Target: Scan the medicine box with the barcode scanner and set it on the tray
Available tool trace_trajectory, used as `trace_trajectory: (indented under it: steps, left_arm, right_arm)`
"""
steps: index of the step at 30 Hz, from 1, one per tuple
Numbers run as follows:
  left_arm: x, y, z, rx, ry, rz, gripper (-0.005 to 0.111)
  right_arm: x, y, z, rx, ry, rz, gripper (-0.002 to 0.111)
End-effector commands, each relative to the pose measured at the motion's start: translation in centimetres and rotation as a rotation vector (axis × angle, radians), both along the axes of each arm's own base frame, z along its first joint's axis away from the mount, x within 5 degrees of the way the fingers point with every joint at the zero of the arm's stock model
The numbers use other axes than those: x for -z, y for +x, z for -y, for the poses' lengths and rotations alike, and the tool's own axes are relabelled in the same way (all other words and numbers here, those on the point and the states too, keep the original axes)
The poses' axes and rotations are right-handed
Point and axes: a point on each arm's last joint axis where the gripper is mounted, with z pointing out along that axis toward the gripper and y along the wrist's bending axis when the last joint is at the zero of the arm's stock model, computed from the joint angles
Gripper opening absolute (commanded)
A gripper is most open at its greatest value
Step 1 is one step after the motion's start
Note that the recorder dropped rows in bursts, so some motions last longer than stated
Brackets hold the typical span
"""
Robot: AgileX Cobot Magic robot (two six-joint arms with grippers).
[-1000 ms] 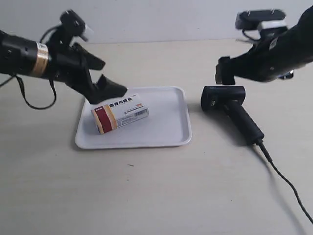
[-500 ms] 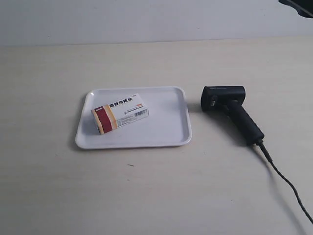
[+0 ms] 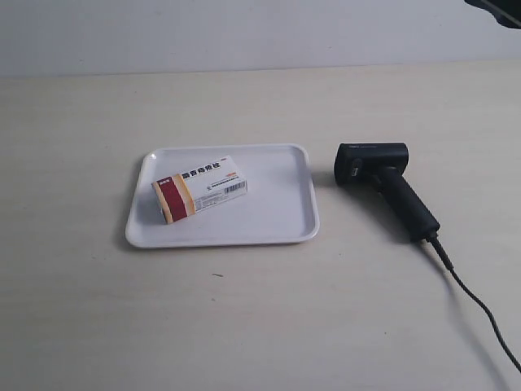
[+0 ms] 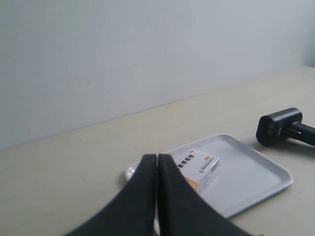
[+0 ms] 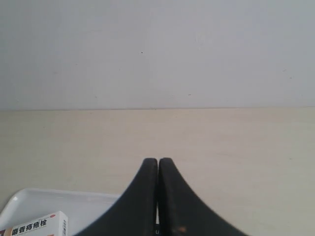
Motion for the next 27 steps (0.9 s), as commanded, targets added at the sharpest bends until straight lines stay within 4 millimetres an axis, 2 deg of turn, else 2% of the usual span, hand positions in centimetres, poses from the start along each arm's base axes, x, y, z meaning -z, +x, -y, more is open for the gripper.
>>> trace_trajectory:
  steps: [1,7,16,23,27]
  left_arm:
    - [0.2,0.1,-0.2,-0.03,-0.004,0.0,0.003]
    - [1.1,0.0,-0.9,-0.105,-0.011,0.011,0.003]
    - [0.6,-0.5,-1.4,-0.163,-0.049,0.083,0.003]
    - [-0.4,-0.3,-2.6,-0.295,-0.194,0.159,0.003]
    - [-0.2,-0.2,-3.2,-0.358,-0.156,0.15,0.003]
  right_arm:
    - [-0.2,-0.1,0.0,0.002,0.01,0.016,0.001]
    - [-0.2,-0.1,0.0,0.002,0.01,0.016,0.001]
    - [-0.2,-0.1,0.0,0.002,0.01,0.016,0.001]
    - [-0.2,-0.1,0.0,0.002,0.01,0.016,0.001]
    - [-0.2,-0.1,0.0,0.002,0.01,0.016,0.001]
